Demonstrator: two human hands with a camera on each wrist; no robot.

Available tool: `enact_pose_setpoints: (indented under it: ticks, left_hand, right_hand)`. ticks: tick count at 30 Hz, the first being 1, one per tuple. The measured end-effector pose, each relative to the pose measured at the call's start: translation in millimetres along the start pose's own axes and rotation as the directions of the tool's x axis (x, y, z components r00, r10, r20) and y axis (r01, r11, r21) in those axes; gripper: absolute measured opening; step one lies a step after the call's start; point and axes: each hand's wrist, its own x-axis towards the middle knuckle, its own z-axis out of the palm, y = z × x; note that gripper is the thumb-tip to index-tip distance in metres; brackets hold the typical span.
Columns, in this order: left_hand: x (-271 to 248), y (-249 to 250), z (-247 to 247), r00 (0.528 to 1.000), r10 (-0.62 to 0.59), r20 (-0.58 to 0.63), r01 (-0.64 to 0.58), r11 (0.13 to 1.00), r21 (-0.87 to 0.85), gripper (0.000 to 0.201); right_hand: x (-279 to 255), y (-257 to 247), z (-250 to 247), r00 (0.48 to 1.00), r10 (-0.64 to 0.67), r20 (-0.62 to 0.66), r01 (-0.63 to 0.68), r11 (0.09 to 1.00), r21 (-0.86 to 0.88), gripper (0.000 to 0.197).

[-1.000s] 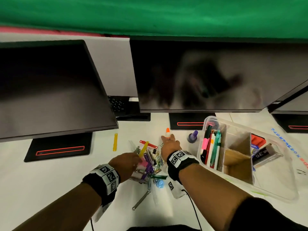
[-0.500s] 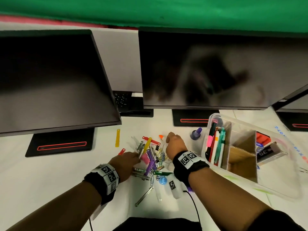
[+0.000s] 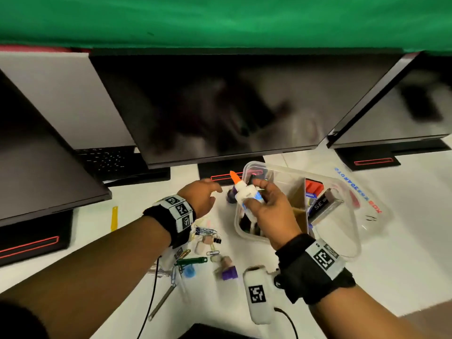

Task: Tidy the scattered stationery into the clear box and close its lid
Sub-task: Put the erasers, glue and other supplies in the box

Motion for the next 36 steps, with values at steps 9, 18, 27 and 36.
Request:
enact_pose_setpoints:
  ticks: [9,18,27,36]
  left_hand:
    - [49.8,47.6,24.8,0.997,0.06,0.052,-0.057,0.997,-0.056,0.034]
    - [40.6,48.7,17.2,0.997,-0.078,-0.005,0.078,0.997,0.024,0.025]
    - [8.6,38.7,-32.1,0.975,-0.101,-0.197,0.089,0.994,-0.07,0.019]
    - [-26.4,66.1,-43.5,0.943,-0.009,-0.333,-0.039,0.99,-0.137,0.018]
  right_hand:
    - [-6.3,32.9,-97.3,0.985,0.047,-0.168,-0.053,0.998,-0.032,0.022]
    - [18.8,49.8,-163.0,0.973,-0.067,-0.221,-0.077,0.807,-0.586,0.052]
    - [30.1,45.4,-152.7,0.986,0.116,-0.123,-0.163,0.452,-0.877,0.039]
    - [29.7,44.9,-141.8,0.973,0.182,-0.142,-0.201,0.359,-0.912,0.028]
